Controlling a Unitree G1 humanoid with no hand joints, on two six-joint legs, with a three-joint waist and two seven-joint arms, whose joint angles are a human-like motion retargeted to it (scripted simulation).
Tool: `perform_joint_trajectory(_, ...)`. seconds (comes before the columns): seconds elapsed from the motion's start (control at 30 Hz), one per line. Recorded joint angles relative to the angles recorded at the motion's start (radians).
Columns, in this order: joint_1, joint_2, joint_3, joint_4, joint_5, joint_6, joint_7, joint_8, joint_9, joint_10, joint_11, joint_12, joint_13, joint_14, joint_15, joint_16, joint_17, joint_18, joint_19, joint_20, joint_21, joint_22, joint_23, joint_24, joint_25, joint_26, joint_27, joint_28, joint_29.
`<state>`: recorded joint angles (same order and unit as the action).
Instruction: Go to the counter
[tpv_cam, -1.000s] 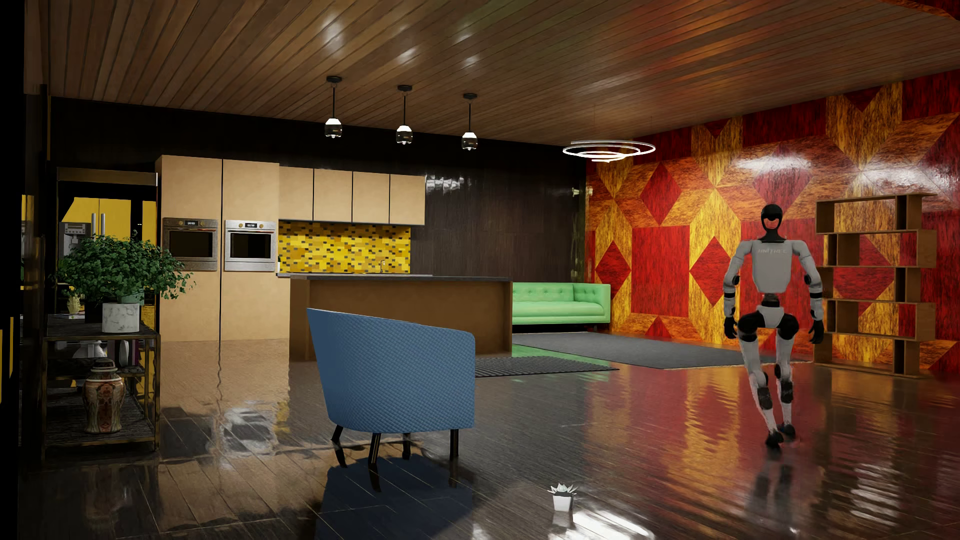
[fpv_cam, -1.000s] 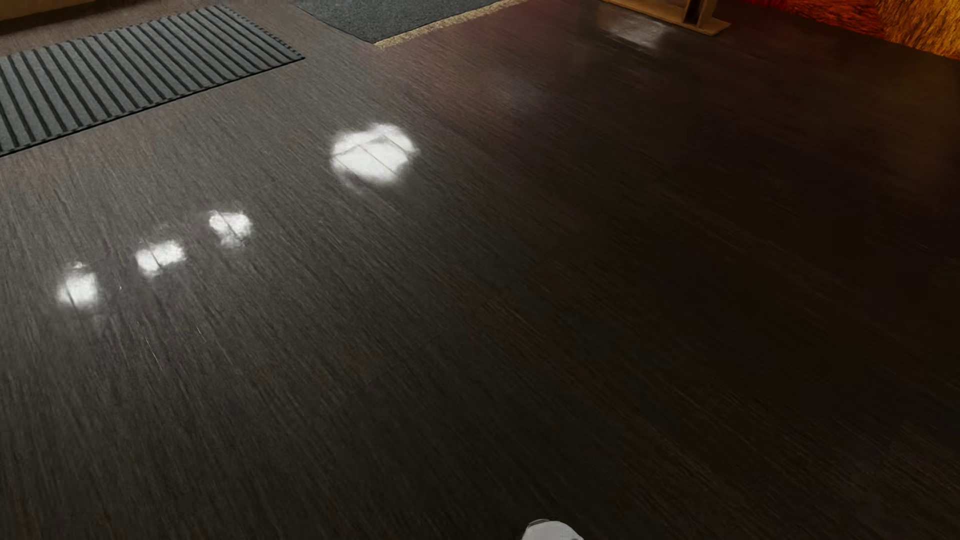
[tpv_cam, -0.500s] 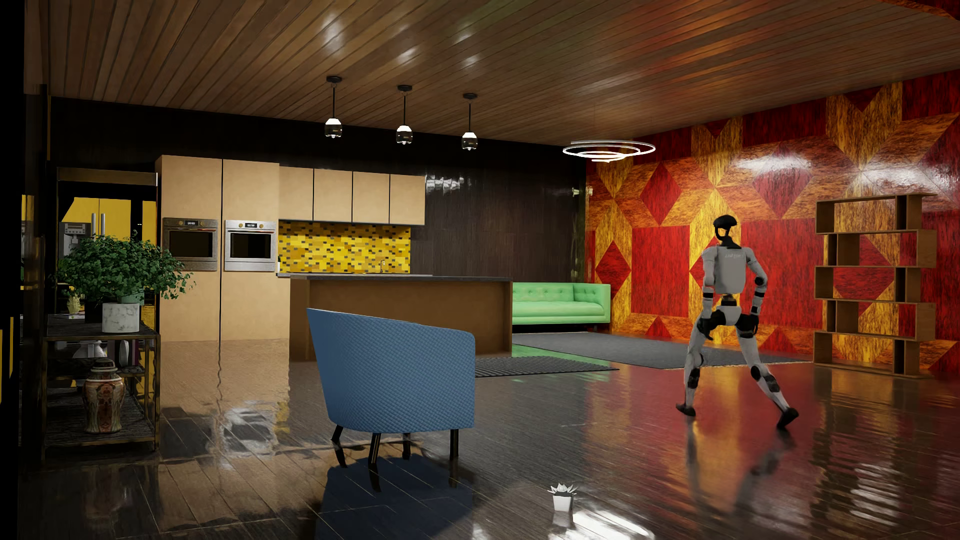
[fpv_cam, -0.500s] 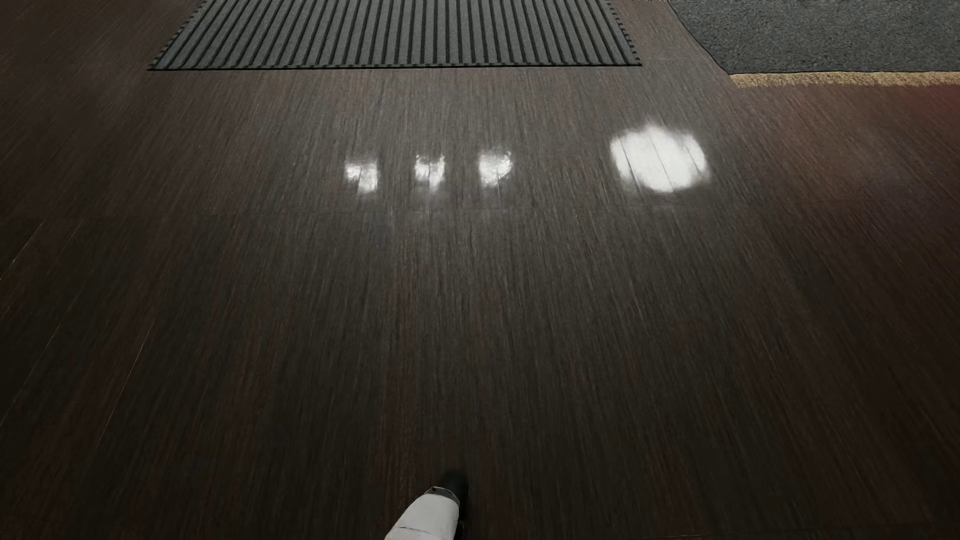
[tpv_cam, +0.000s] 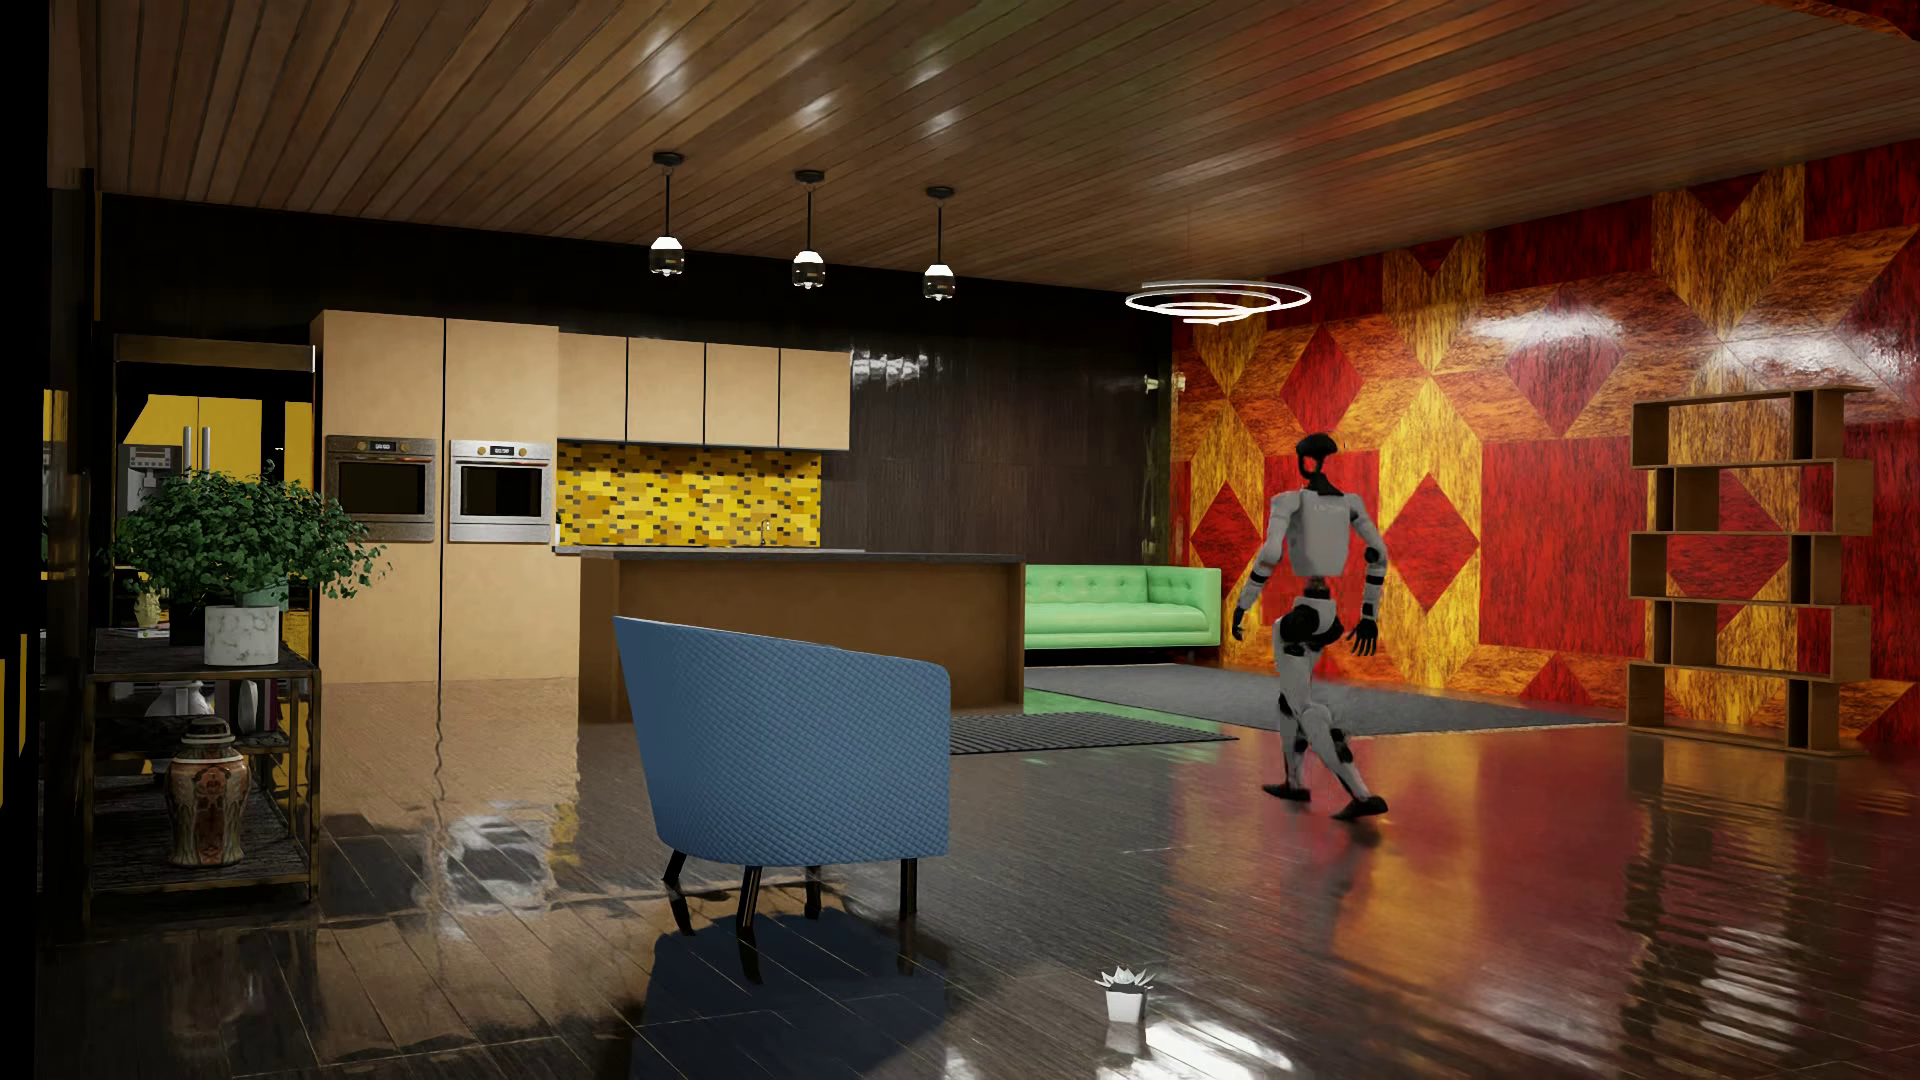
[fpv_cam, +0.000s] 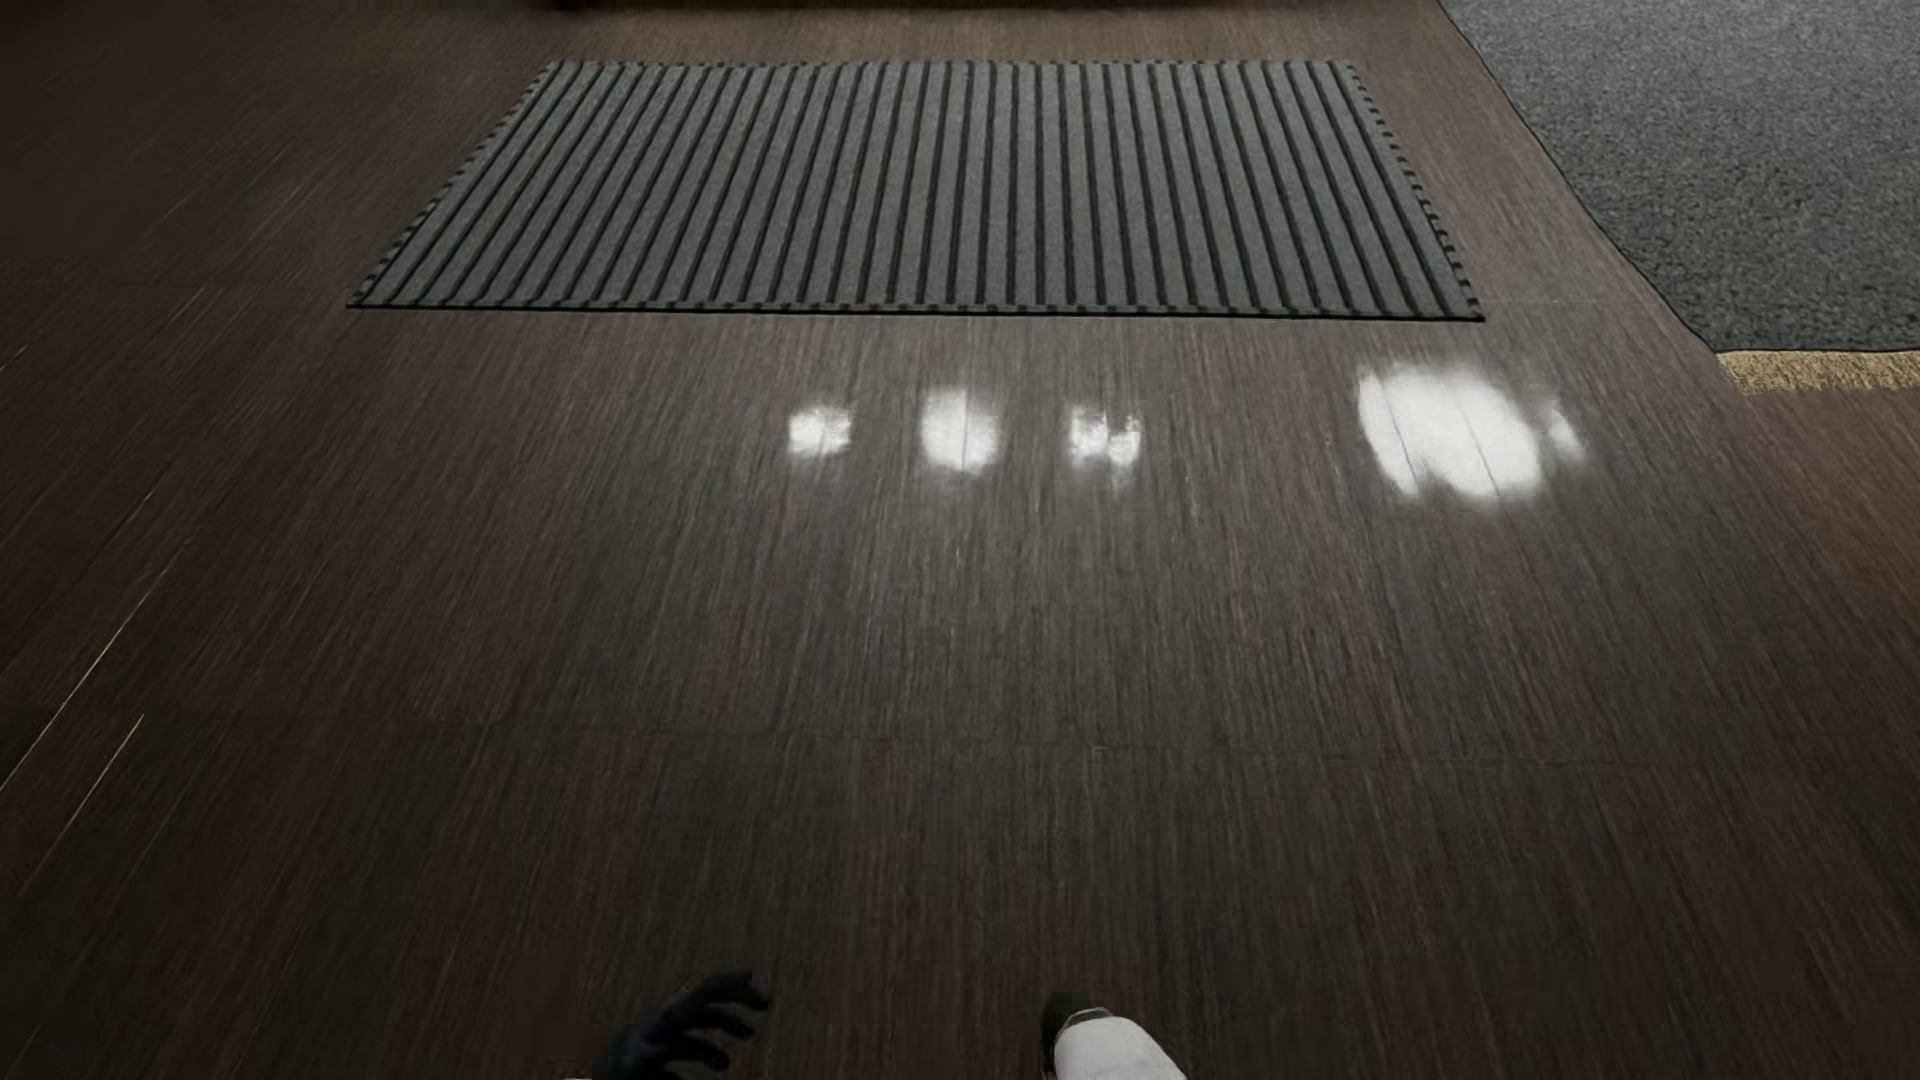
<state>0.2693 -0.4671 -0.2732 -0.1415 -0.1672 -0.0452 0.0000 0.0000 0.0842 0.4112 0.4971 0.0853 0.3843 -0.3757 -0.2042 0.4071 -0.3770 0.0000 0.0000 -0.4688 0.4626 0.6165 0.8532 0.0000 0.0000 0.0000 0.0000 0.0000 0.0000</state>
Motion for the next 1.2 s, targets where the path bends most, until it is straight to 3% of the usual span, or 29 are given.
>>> perform_joint_trajectory(0.07,0.104,-0.056,-0.043,0.056,-0.013,0.004,0.0,0.0,-0.013,0.035,0.065,-0.01,0.012,0.007,-0.018,0.001,0.003,0.0,0.0,0.042,-0.01,-0.047,0.019,0.0,0.0,0.0,0.0,0.0,0.0)
perform_joint_trajectory(0.1,0.125,-0.085,-0.056,0.083,0.004,0.02,0.0,0.0,-0.024,0.099,0.169,0.007,0.011,0.079,0.023,-0.01,0.005,0.0,0.0,0.059,-0.008,-0.044,0.049,0.0,0.0,0.0,0.0,0.0,0.0)
perform_joint_trajectory(0.13,0.113,-0.103,-0.055,0.111,0.038,0.048,0.0,0.0,-0.04,0.21,0.274,0.028,0.006,0.22,0.062,-0.032,0.007,0.0,0.0,0.06,-0.001,-0.005,0.095,0.0,0.0,0.0,0.0,0.0,0.0)
perform_joint_trajectory(0.2,-0.004,-0.011,-0.017,0.135,0.113,0.073,0.0,0.0,-0.032,0.569,0.38,0.067,-0.024,0.533,-0.001,-0.055,0.016,0.0,0.0,-0.006,0.01,0.103,0.169,0.0,0.0,0.0,0.0,0.0,0.0)
perform_joint_trajectory(0.23,-0.113,0.071,0.014,0.126,0.139,0.069,0.0,0.0,-0.025,0.767,0.359,0.07,-0.04,0.555,-0.035,-0.054,0.023,0.0,0.0,-0.07,0.008,0.156,0.173,0.0,0.0,0.0,0.0,0.0,0.0)
perform_joint_trajectory(0.3,-0.333,0.265,0.117,0.088,0.154,0.032,0.0,0.0,-0.013,0.96,0.251,0.104,-0.068,0.474,-0.05,-0.057,0.026,0.0,0.0,-0.147,0.011,0.247,0.119,0.0,0.0,0.0,0.0,0.0,0.0)
perform_joint_trajectory(0.37,-0.506,0.453,0.239,0.048,0.146,-0.009,0.0,0.0,-0.002,0.791,0.139,0.17,-0.095,0.551,-0.044,-0.049,0.017,0.0,0.0,-0.194,-0.002,0.311,0.026,0.0,0.0,0.0,0.0,0.0,0.0)
perform_joint_trajectory(0.43,-0.632,0.591,0.333,0.049,0.13,-0.028,0.0,0.0,0.0,0.403,0.067,0.238,-0.14,0.667,-0.044,-0.035,0.001,0.0,0.0,-0.206,-0.026,0.334,-0.07,0.0,0.0,0.0,0.0,0.0,0.0)
perform_joint_trajectory(0.47,-0.665,0.645,0.369,0.06,0.126,-0.027,0.0,0.0,-0.006,0.208,0.043,0.268,-0.168,0.558,-0.055,-0.033,-0.008,0.0,0.0,-0.201,-0.04,0.339,-0.11,0.0,0.0,0.0,0.0,0.0,0.0)
perform_joint_trajectory(0.53,-0.717,0.716,0.426,0.098,0.103,-0.021,0.0,0.0,-0.03,0.056,0.049,0.308,-0.212,0.078,-0.068,-0.038,-0.023,0.0,0.0,-0.21,-0.076,0.368,-0.17,0.0,0.0,0.0,0.0,0.0,0.0)
perform_joint_trajectory(0.57,-0.758,0.732,0.457,0.111,0.076,-0.026,0.0,0.0,-0.042,0.065,0.079,0.32,-0.215,0.055,-0.049,-0.048,-0.019,0.0,0.0,-0.203,-0.106,0.399,-0.18,0.0,0.0,0.0,0.0,0.0,0.0)
perform_joint_trajectory(0.6,-0.8,0.78,0.487,0.122,0.052,-0.028,0.0,0.0,-0.038,0.095,0.095,0.337,-0.208,0.239,-0.016,-0.06,-0.01,0.0,0.0,-0.182,-0.143,0.428,-0.185,0.0,0.0,0.0,0.0,0.0,0.0)
perform_joint_trajectory(0.67,-0.85,0.734,0.421,0.007,-0.024,-0.087,0.0,0.0,-0.058,0.254,0.347,0.343,-0.166,0.64,0.284,-0.061,0.02,0.0,0.0,-0.243,-0.154,0.447,-0.126,0.0,0.0,0.0,0.0,0.0,0.0)
perform_joint_trajectory(0.7,-0.794,0.639,0.396,-0.023,-0.034,-0.099,0.0,0.0,-0.043,0.285,0.539,0.317,-0.155,0.621,0.338,-0.061,0.031,0.0,0.0,-0.227,-0.14,0.45,-0.085,0.0,0.0,0.0,0.0,0.0,0.0)
perform_joint_trajectory(0.73,-0.728,0.536,0.371,-0.058,-0.038,-0.105,0.0,0.0,-0.026,0.298,0.729,0.288,-0.15,0.598,0.316,-0.063,0.037,0.0,0.0,-0.21,-0.108,0.444,-0.046,0.0,0.0,0.0,0.0,0.0,0.0)
perform_joint_trajectory(0.77,-0.63,0.431,0.338,-0.082,-0.029,-0.099,0.0,0.0,-0.005,0.267,0.873,0.253,-0.149,0.552,0.195,-0.063,0.038,0.0,0.0,-0.193,-0.064,0.424,-0.009,0.0,0.0,0.0,0.0,0.0,0.0)
perform_joint_trajectory(0.83,-0.409,0.268,0.223,-0.079,0.016,-0.059,0.0,0.0,0.009,0.161,0.909,0.193,-0.109,0.409,-0.001,-0.056,0.036,0.0,0.0,-0.135,-0.013,0.345,0.038,0.0,0.0,0.0,0.0,0.0,0.0)
perform_joint_trajectory(0.9,-0.218,0.153,0.104,-0.039,0.045,-0.016,0.0,0.0,0.017,0.062,0.672,0.136,-0.053,0.266,-0.041,-0.024,0.021,0.0,0.0,-0.098,0.002,0.198,0.047,0.0,0.0,0.0,0.0,0.0,0.0)
perform_joint_trajectory(0.97,-0.094,0.096,0.029,-0.007,0.041,0.0,0.0,0.0,0.001,0.014,0.274,0.057,-0.008,0.133,-0.012,-0.01,0.014,0.0,0.0,-0.032,0.007,0.104,0.053,0.0,0.0,0.0,0.0,0.0,0.0)
perform_joint_trajectory(1.0,-0.06,0.081,0.005,-0.002,0.034,-0.002,0.0,0.0,-0.018,0.007,0.072,0.016,0.008,0.083,0.086,-0.006,0.017,0.0,0.0,0.01,0.006,0.073,0.064,0.0,0.0,0.0,0.0,0.0,0.0)
perform_joint_trajectory(1.03,-0.026,0.058,-0.014,0.007,0.015,-0.007,0.0,0.0,-0.034,0.01,-0.179,-0.018,0.021,0.039,0.264,0.0,0.02,0.0,0.0,0.041,0.005,0.046,0.076,0.0,0.0,0.0,0.0,0.0,0.0)
perform_joint_trajectory(1.07,0.018,0.028,-0.027,0.025,-0.005,-0.011,0.0,0.0,-0.037,0.02,-0.332,-0.044,0.027,0.018,0.282,0.007,0.025,0.0,0.0,0.056,0.013,0.027,0.096,0.0,0.0,0.0,0.0,0.0,0.0)
perform_joint_trajectory(1.13,0.094,-0.03,-0.056,0.07,-0.003,-0.013,0.0,0.0,-0.028,0.103,0.114,-0.042,0.034,0.088,-0.103,0.012,0.03,0.0,0.0,0.069,0.03,0.012,0.138,0.0,0.0,0.0,0.0,0.0,0.0)
perform_joint_trajectory(1.17,0.085,-0.044,-0.058,0.091,0.023,-0.002,0.0,0.0,-0.039,0.208,0.209,-0.02,0.034,0.194,-0.162,-0.002,0.032,0.0,0.0,0.071,0.036,0.026,0.167,0.0,0.0,0.0,0.0,0.0,0.0)
perform_joint_trajectory(1.2,0.074,-0.02,-0.04,0.154,0.09,0.043,0.0,0.0,-0.037,0.351,0.3,0.012,0.032,0.371,-0.207,-0.032,0.033,0.0,0.0,0.069,0.062,0.081,0.228,0.0,0.0,0.0,0.0,0.0,0.0)
